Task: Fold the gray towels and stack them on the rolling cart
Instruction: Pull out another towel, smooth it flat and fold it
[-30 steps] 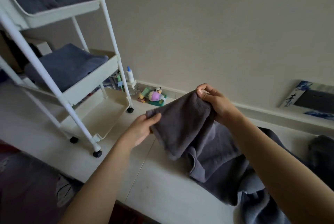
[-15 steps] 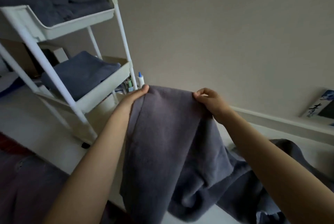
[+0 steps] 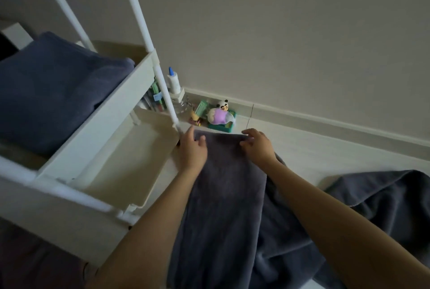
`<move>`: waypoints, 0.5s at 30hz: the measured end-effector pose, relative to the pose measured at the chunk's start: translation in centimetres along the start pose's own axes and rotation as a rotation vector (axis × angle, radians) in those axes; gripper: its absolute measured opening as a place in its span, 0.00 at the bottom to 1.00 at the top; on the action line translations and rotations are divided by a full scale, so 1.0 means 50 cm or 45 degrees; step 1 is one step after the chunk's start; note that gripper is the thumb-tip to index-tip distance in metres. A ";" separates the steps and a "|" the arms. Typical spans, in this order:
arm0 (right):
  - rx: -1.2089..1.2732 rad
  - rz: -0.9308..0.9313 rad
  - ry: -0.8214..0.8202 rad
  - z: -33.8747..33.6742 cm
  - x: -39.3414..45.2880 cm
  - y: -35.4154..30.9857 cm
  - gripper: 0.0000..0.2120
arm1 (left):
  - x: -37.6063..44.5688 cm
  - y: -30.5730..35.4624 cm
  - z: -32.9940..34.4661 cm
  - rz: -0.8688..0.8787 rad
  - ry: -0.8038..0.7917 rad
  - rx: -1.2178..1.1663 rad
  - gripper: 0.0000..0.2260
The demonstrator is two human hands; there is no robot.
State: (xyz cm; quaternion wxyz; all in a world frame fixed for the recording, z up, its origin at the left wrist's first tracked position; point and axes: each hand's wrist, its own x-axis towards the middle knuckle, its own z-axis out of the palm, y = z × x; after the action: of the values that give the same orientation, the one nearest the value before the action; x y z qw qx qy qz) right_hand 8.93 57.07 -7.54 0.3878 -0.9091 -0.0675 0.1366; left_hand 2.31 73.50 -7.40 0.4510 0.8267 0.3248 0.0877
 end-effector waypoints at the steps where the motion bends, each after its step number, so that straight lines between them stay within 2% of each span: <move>1: 0.002 -0.024 -0.047 0.009 -0.010 0.005 0.17 | -0.015 -0.008 0.012 0.068 -0.067 0.050 0.22; 4: -0.163 -0.130 -0.053 0.033 -0.055 0.042 0.18 | -0.075 -0.046 0.051 0.258 -0.273 0.245 0.25; 8: -0.451 -0.222 0.219 0.059 -0.154 0.110 0.12 | -0.138 -0.119 0.091 0.306 -0.637 0.656 0.26; 11: -0.579 -0.278 0.219 0.078 -0.215 0.175 0.20 | -0.147 -0.165 0.094 0.448 -0.599 1.016 0.30; 15: -0.799 -0.285 -0.023 0.073 -0.244 0.251 0.27 | -0.129 -0.193 0.077 0.604 -0.571 1.144 0.31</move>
State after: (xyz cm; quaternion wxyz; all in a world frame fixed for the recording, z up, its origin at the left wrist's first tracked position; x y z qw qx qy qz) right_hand -3.60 48.14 -16.66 0.1009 -0.9699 -0.2093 0.0736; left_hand -5.41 70.55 -16.43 0.0800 0.9866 0.0314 -0.1384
